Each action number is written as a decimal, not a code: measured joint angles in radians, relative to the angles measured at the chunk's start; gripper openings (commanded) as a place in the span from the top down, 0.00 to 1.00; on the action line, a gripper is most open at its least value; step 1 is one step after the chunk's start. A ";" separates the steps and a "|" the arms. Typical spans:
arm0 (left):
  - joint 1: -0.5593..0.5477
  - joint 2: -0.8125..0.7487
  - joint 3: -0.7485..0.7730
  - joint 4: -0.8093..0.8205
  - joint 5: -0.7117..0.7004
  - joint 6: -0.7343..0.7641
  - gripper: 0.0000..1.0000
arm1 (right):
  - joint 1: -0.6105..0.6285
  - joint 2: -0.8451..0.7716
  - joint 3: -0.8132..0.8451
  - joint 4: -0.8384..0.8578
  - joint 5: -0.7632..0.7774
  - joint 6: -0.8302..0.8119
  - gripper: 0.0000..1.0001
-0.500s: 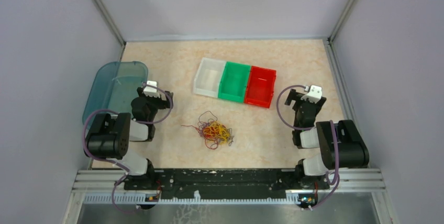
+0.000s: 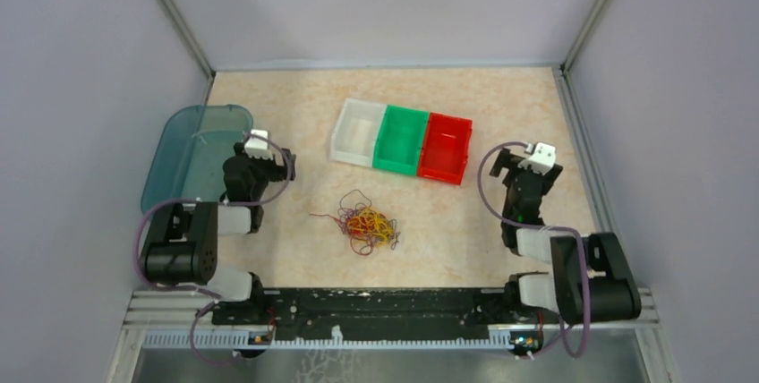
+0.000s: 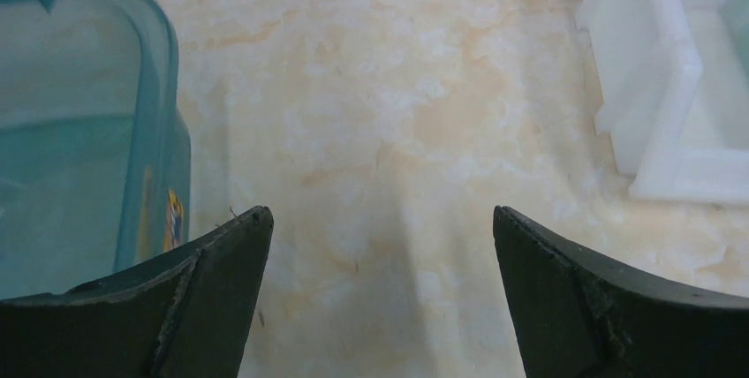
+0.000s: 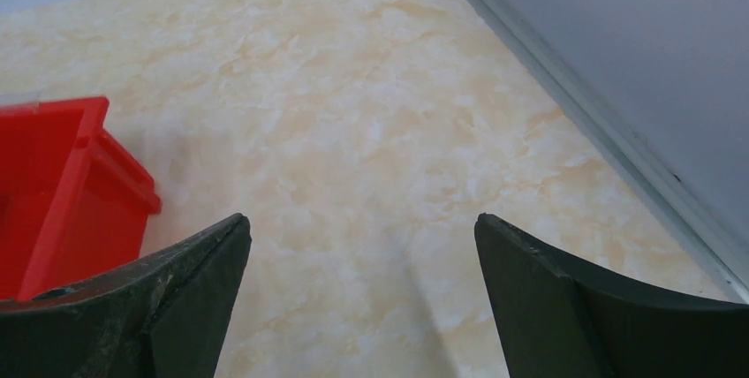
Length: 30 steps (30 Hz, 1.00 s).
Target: Untangle the cables
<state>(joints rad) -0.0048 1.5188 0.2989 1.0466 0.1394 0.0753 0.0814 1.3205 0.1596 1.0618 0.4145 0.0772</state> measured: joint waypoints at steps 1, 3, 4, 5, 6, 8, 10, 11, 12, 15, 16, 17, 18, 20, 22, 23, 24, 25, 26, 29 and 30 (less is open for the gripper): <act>0.000 -0.021 0.032 -0.068 0.003 0.002 0.00 | 0.003 -0.047 0.014 -0.065 0.017 0.013 0.01; 0.000 -0.056 0.148 -0.241 0.023 0.014 0.00 | 0.004 -0.138 0.079 -0.233 0.058 0.053 0.01; 0.001 -0.064 0.193 -0.294 0.031 0.023 0.00 | 0.004 -0.174 0.113 -0.294 0.072 0.072 0.01; 0.001 -0.072 0.250 -0.368 0.047 0.032 0.00 | 0.004 -0.208 0.147 -0.355 0.078 0.094 0.01; 0.001 -0.078 0.301 -0.438 0.064 0.044 0.00 | 0.004 -0.245 0.178 -0.411 0.079 0.119 0.01; 0.001 -0.086 0.388 -0.581 0.103 0.063 0.00 | 0.004 -0.304 0.208 -0.478 0.079 0.196 0.01; 0.001 -0.089 0.449 -0.702 0.140 0.080 0.00 | 0.003 -0.348 0.217 -0.539 0.070 0.276 0.01; 0.001 -0.093 0.469 -0.749 0.158 0.086 0.00 | 0.001 -0.368 0.217 -0.573 0.044 0.314 0.01; 0.001 -0.099 0.488 -0.808 0.183 0.098 0.00 | 0.001 -0.387 0.217 -0.601 0.014 0.341 0.01; 0.001 -0.133 0.516 -0.964 0.278 0.138 0.00 | 0.011 -0.426 0.219 -0.644 -0.140 0.393 0.03; 0.001 -0.144 0.520 -1.004 0.310 0.155 0.00 | 0.027 -0.431 0.227 -0.658 -0.178 0.397 0.04; 0.001 -0.155 0.525 -1.046 0.351 0.173 0.00 | 0.049 -0.430 0.237 -0.674 -0.207 0.395 0.05; 0.000 -0.165 0.528 -1.080 0.389 0.191 0.00 | 0.087 -0.423 0.257 -0.699 -0.230 0.389 0.06; -0.004 -0.176 0.536 -1.148 0.455 0.220 0.00 | 0.170 -0.404 0.297 -0.731 -0.262 0.370 0.07; -0.020 -0.177 0.542 -1.210 0.507 0.251 0.00 | 0.273 -0.378 0.331 -0.756 -0.268 0.341 0.07; -0.032 -0.177 0.543 -1.231 0.521 0.261 0.00 | 0.319 -0.367 0.340 -0.761 -0.270 0.331 0.07; -0.053 -0.177 0.543 -1.259 0.531 0.274 0.00 | 0.365 -0.357 0.342 -0.764 -0.270 0.318 0.07; -0.076 -0.176 0.543 -1.282 0.536 0.284 0.00 | 0.401 -0.346 0.343 -0.769 -0.270 0.310 0.07; -0.107 -0.174 0.543 -1.301 0.536 0.295 0.00 | 0.440 -0.333 0.343 -0.774 -0.265 0.302 0.02; -0.195 -0.160 0.543 -1.338 0.537 0.317 0.00 | 0.519 -0.292 0.343 -0.796 -0.251 0.287 0.01; -0.215 -0.154 0.543 -1.344 0.537 0.320 0.00 | 0.542 -0.282 0.341 -0.800 -0.243 0.287 0.01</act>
<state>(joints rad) -0.2199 1.3651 0.8421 -0.2970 0.6762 0.3950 0.6235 1.0386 0.5011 0.2619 0.1711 0.3645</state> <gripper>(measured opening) 0.998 0.985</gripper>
